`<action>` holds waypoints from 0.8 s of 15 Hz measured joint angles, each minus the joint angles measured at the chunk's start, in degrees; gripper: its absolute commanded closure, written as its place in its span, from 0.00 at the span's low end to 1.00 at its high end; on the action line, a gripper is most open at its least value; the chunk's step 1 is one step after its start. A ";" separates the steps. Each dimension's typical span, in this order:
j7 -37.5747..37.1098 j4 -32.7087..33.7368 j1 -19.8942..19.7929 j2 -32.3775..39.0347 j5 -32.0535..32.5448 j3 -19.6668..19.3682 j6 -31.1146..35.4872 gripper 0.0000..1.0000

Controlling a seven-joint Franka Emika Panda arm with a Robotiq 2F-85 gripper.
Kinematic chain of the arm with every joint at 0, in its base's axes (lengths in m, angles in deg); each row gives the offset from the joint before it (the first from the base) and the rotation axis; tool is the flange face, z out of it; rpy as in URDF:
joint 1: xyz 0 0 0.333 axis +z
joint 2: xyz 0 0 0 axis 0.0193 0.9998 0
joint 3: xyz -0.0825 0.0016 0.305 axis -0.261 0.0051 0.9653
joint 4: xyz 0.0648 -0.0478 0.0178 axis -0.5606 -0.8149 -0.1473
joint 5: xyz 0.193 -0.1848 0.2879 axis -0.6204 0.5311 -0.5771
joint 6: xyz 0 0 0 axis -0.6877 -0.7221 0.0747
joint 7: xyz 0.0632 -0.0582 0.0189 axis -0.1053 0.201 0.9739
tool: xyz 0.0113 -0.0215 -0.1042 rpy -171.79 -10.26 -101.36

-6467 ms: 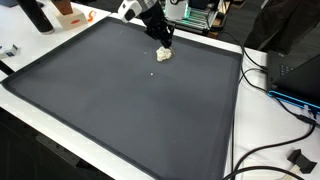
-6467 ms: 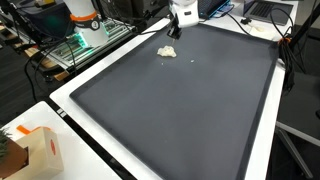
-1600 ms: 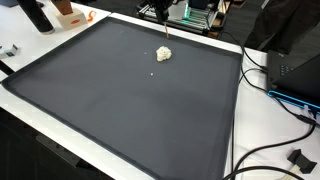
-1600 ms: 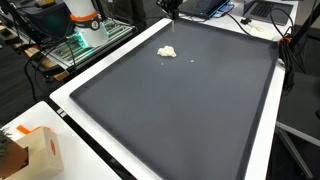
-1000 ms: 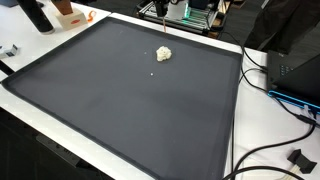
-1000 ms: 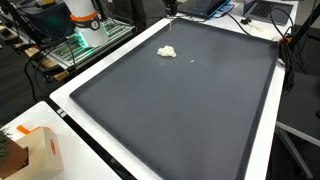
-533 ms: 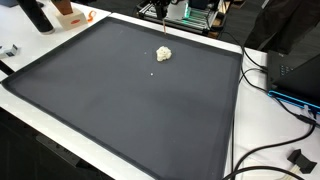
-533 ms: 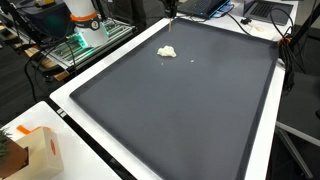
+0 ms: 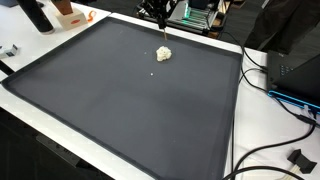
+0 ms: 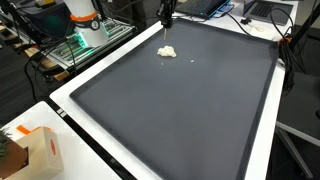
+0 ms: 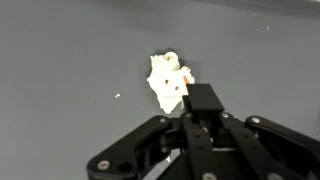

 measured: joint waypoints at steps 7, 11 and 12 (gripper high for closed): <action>5.32 -0.78 0.27 2.25 0.24 0.23 2.99 0.97; 6.48 -1.79 0.52 2.91 0.99 0.42 5.47 0.97; 6.55 -1.89 0.57 3.15 1.19 0.44 5.92 0.97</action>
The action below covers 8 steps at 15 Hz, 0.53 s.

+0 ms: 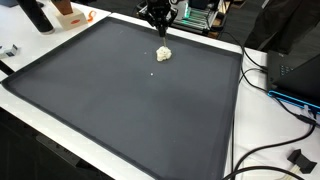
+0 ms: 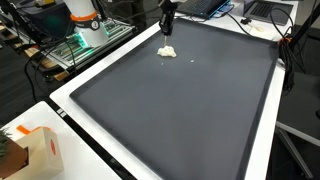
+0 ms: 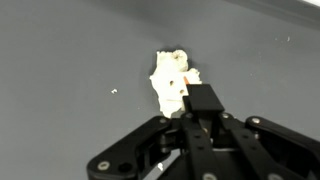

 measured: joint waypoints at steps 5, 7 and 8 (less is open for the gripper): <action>0.09 -0.64 0.38 0.73 0.79 0.11 2.53 0.97; 0.10 -1.00 0.47 0.82 1.03 0.18 3.15 0.97; 0.12 -1.08 0.51 0.86 1.08 0.19 3.28 0.97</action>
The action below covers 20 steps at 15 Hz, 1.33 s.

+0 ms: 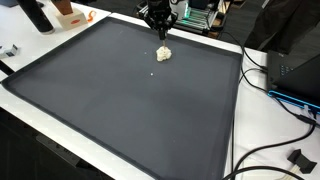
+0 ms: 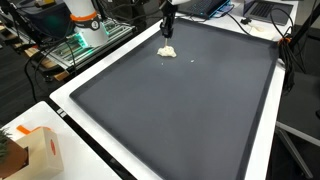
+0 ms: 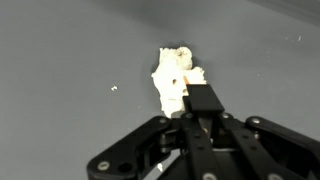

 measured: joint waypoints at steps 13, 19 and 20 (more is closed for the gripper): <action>0.08 -0.06 0.29 1.91 1.21 0.15 1.85 0.97; -0.12 0.17 0.60 2.95 2.44 0.25 2.12 0.97; -0.12 0.23 0.60 3.11 2.45 0.27 2.13 0.97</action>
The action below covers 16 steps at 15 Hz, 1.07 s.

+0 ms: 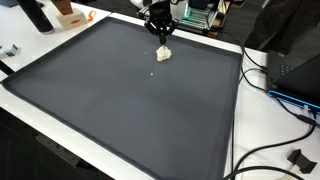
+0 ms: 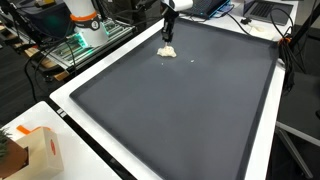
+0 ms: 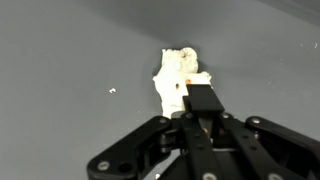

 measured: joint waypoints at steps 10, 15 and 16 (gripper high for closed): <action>-0.02 0.43 0.00 0.67 0.00 0.01 0.02 0.97; -1.79 0.43 0.07 0.59 0.14 0.10 -0.06 0.97; -2.59 0.43 0.16 0.51 0.43 0.11 -0.07 0.97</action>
